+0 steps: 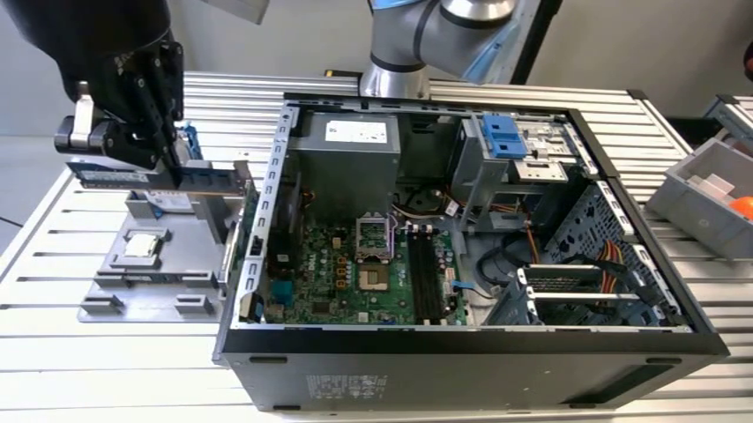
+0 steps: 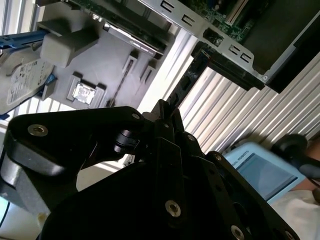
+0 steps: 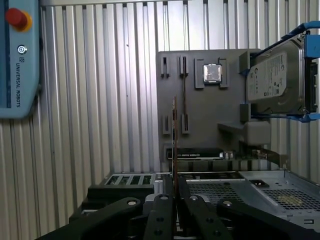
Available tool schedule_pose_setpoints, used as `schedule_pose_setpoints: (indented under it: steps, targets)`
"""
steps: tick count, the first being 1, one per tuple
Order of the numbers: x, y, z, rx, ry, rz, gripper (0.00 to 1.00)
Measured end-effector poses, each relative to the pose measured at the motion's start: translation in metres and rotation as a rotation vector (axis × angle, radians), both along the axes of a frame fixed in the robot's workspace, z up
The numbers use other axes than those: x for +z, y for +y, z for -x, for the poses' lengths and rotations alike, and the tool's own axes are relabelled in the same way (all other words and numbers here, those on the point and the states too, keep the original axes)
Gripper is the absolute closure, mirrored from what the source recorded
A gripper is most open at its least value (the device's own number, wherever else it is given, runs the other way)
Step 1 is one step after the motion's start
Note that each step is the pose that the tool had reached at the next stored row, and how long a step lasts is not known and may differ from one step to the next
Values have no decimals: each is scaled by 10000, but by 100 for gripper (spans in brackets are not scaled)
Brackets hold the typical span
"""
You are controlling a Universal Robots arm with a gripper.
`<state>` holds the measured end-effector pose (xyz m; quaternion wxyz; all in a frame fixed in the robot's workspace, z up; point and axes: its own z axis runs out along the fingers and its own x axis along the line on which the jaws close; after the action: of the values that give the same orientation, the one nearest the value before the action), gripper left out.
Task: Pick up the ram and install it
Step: 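Pick up the ram and move it above insertion slot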
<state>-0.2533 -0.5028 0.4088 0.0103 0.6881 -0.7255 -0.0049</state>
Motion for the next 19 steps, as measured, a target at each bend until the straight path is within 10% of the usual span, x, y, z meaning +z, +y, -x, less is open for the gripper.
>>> schedule_pose_setpoints:
  steps: [19]
  targets:
    - [0,0,-138,0,23,17,100]
